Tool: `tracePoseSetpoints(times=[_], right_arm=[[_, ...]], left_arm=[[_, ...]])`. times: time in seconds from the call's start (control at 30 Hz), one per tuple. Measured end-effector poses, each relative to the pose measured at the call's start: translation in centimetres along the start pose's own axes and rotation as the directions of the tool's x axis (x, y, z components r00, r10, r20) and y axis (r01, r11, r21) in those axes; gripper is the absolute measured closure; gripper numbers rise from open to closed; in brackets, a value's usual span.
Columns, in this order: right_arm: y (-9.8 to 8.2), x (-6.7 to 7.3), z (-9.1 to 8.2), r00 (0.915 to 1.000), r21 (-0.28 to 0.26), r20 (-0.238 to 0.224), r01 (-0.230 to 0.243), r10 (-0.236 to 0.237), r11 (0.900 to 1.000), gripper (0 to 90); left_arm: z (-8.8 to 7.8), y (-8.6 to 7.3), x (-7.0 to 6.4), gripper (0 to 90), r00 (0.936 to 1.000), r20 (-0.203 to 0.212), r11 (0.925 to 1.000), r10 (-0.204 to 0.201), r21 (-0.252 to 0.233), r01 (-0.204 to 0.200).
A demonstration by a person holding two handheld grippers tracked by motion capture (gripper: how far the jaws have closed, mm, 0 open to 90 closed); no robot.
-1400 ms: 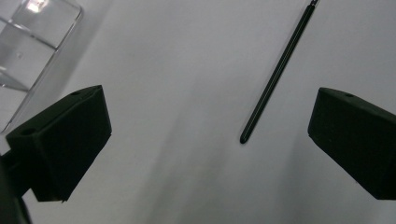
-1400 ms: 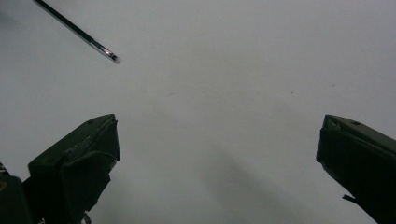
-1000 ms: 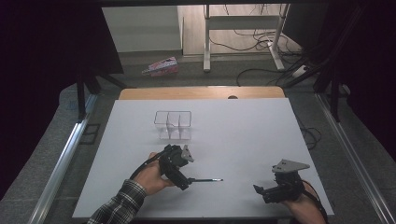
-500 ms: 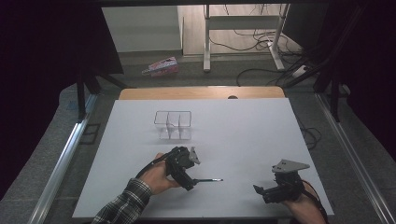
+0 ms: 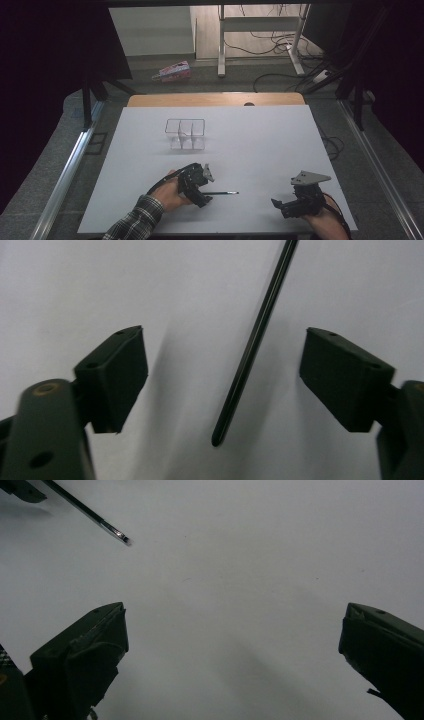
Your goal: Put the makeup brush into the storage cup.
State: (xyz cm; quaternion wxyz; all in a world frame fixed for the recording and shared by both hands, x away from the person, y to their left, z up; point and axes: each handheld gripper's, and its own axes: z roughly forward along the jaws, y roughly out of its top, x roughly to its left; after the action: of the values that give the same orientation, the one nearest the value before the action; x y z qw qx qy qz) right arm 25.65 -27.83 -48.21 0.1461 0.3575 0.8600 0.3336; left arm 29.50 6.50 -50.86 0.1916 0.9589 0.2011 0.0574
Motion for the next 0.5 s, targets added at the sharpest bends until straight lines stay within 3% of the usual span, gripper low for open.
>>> tracePoseSetpoints(times=[0.13, 0.23, 0.33, 0.5], right_arm=[[0.0, 0.0, 0.01, 1.0, 0.002, -0.001, 0.004, -0.004, 1.0, 0.0], [0.0, 0.01, 0.02, 1.0, 0.003, -0.003, 0.004, -0.004, 1.0, 0.0], [0.0, 0.02, 0.02, 1.0, 0.004, -0.004, 0.004, -0.004, 1.0, 0.0], [0.0, 0.06, 0.03, 1.0, 0.005, -0.007, 0.005, -0.005, 1.0, 0.0]], left_arm=[[0.27, -0.21, -0.01, 33.9, 0.9999, 0.015, 1.0, -0.001, 0.008, 0.0], [0.21, -0.34, 0.12, 44.0, 0.9979, 0.065, 1.0, -0.006, -0.001, 0.006], [0.11, -0.5, 0.09, 51.8, 0.997, 0.076, 0.9999, -0.01, -0.005, 0.011], [-0.09, -0.74, 0.11, 77.2, 0.9959, 0.09, 0.9999, -0.012, 0.002, 0.012]])
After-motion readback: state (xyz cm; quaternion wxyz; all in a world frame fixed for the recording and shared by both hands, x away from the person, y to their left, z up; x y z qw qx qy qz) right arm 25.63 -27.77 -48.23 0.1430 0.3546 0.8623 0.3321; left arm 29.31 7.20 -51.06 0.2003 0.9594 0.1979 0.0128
